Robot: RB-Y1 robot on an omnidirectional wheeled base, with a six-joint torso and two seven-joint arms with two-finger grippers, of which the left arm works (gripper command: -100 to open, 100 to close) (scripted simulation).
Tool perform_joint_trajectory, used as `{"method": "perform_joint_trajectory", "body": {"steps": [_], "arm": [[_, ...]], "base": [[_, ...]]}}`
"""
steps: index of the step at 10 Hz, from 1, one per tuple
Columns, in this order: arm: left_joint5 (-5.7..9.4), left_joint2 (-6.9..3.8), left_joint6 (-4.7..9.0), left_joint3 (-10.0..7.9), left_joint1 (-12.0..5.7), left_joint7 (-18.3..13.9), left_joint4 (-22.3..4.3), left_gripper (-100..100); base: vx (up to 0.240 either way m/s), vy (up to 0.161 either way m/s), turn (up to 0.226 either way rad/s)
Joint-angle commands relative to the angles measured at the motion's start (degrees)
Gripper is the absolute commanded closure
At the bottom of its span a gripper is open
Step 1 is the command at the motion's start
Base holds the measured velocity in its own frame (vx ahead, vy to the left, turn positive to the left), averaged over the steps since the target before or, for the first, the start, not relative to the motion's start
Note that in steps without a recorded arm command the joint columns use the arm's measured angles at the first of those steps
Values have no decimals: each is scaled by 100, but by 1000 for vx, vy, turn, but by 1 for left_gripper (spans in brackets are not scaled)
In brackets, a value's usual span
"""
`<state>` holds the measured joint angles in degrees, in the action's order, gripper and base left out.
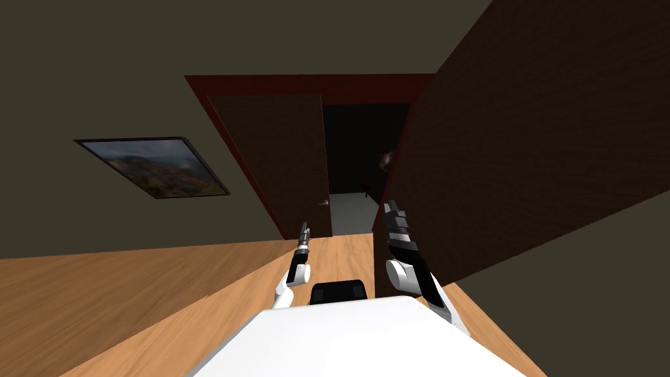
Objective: Pull the door open
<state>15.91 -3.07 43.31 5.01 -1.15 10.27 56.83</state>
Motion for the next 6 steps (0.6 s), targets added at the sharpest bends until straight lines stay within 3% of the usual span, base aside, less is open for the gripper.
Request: {"method": "perform_joint_trajectory", "body": {"steps": [1, 6], "arm": [[38, 34, 52, 3, -96, 46, -239, -100], [141, 151, 168, 13, -349, 170, -862, -100]], "base": [[99, 11, -58], [100, 9, -60]]}}
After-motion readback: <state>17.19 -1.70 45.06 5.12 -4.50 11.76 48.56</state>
